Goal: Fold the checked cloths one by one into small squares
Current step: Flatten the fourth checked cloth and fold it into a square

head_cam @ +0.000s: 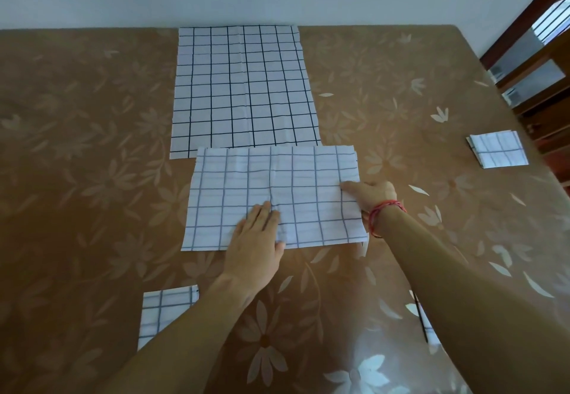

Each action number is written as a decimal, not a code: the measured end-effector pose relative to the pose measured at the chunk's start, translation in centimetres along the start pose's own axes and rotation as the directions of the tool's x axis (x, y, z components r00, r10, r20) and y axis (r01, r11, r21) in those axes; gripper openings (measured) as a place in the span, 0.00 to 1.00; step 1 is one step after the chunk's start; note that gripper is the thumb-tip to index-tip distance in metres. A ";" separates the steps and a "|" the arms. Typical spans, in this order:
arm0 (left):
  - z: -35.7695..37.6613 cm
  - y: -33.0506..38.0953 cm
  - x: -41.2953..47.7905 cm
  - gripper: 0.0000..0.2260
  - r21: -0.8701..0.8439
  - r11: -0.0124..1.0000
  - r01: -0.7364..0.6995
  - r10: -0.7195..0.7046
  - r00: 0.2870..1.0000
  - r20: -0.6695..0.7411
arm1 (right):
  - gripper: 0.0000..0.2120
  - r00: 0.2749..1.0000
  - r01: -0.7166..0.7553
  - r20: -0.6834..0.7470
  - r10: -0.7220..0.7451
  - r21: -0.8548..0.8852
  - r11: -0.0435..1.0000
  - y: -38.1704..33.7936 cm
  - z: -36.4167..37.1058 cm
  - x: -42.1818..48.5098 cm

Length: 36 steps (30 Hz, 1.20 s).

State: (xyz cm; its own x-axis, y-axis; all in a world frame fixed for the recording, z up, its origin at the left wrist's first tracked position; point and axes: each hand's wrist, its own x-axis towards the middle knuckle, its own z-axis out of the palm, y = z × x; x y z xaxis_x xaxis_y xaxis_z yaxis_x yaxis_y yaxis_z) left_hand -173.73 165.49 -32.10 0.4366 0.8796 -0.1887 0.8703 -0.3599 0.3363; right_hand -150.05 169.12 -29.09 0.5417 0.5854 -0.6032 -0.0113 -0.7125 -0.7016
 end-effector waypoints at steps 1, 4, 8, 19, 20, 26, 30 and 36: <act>-0.1 0.0 0.0 0.28 0.001 1.000 -0.006 0.006 1.000 0.002 | 0.10 1.000 0.021 -0.003 -0.021 -0.016 1.000 0.0 -0.2 -0.3; -0.3 -0.1 0.0 0.28 0.001 1.000 -0.028 0.028 0.999 -0.017 | 0.09 0.998 0.060 -0.015 -0.060 -0.021 0.998 0.3 -0.7 -1.2; -0.7 0.3 -0.4 0.28 -0.038 0.998 -0.042 0.040 0.997 -0.060 | 0.10 0.996 0.076 -0.047 -0.074 0.043 0.996 1.1 -1.4 -2.2; -0.5 2.9 -2.7 0.36 0.001 0.983 -0.185 0.185 0.983 0.015 | 0.08 0.994 -0.030 -0.092 0.057 0.276 0.961 4.3 -2.7 -6.8; -0.3 2.9 -2.8 0.35 0.003 0.984 -0.177 0.176 0.984 0.018 | 0.07 0.995 -0.050 -0.068 0.074 0.303 0.952 4.5 -2.6 -7.4; -0.3 2.6 -4.5 0.31 -0.021 0.993 -0.118 0.119 0.992 0.037 | 0.11 0.980 -0.168 0.171 0.105 0.405 0.899 5.4 -2.1 -11.2; -1.0 2.1 -5.9 0.32 -0.077 0.994 -0.083 0.087 0.995 0.047 | 0.13 0.950 -0.143 0.312 0.032 0.339 0.930 6.2 -2.7 -13.2; -1.7 1.0 -8.1 0.37 -0.204 0.974 -0.099 0.115 0.991 0.071 | 0.10 0.974 0.125 0.195 -0.118 -0.024 0.992 7.2 -4.2 -14.9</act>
State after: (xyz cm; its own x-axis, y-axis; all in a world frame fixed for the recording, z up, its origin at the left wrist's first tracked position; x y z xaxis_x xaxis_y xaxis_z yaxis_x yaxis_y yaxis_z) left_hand -176.79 158.52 -28.65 0.5493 0.8077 -0.2141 0.7581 -0.3740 0.5343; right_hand -154.66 153.60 -23.58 0.3649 0.7296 -0.5784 0.0770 -0.6427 -0.7622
